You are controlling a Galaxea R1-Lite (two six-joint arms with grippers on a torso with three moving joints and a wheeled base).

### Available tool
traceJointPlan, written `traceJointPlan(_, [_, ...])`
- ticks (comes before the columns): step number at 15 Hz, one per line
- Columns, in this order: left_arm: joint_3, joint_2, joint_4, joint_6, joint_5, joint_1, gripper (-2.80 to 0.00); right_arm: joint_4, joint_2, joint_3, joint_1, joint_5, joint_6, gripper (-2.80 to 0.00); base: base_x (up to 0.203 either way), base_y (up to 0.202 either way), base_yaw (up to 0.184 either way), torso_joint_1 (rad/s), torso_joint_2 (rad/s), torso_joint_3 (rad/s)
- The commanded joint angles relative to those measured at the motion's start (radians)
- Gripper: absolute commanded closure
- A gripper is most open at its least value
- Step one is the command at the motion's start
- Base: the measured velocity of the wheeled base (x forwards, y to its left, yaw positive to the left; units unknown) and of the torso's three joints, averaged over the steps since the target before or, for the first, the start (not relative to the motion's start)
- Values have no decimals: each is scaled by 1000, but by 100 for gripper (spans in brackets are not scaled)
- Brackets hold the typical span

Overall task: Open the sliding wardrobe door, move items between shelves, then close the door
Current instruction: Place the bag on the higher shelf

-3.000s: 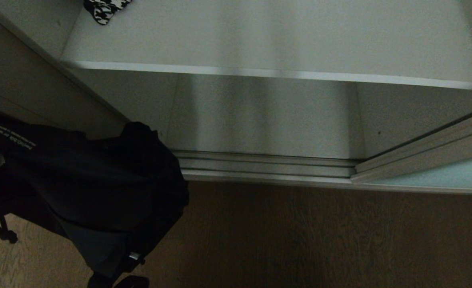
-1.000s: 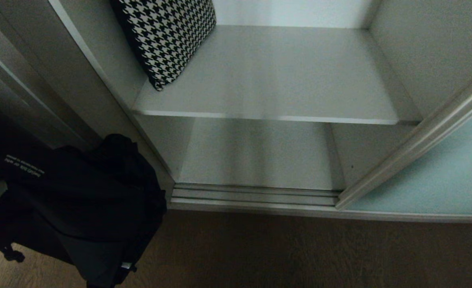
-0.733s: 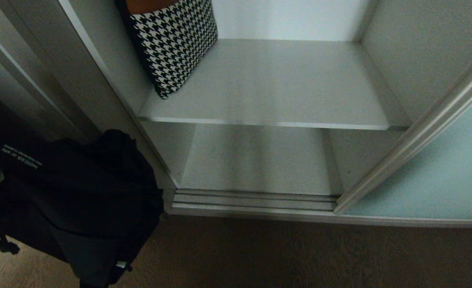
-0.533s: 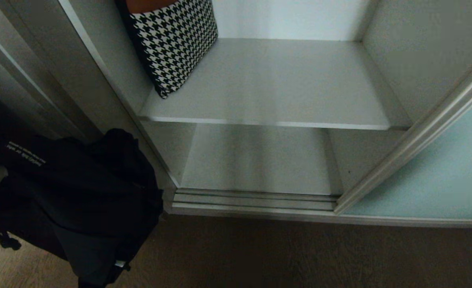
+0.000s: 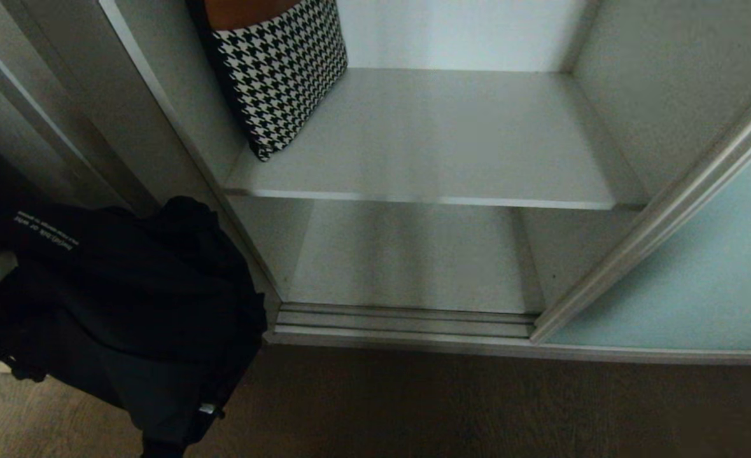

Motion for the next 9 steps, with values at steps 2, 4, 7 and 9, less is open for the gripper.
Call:
traceJointPlan(2, [-31,-50,18,7,-111,1,0,0,-2,0,1,0,1,0,0,0,0,0,0,0])
traceJointPlan(4, [-75,-48,25,13,-112,0,0,0,-1,0,1,0,1,0,0,0,0,0,0,0])
traceJointPlan(7, [-153,-62,105,24,-187,-2,0,0,-1,0,1,0,1,0,0,0,0,0,0,0])
traceJointPlan(9, [-182,-63,107,53,-241,-2,0,0,-1,0,1,0,1,0,0,0,0,0,0,0])
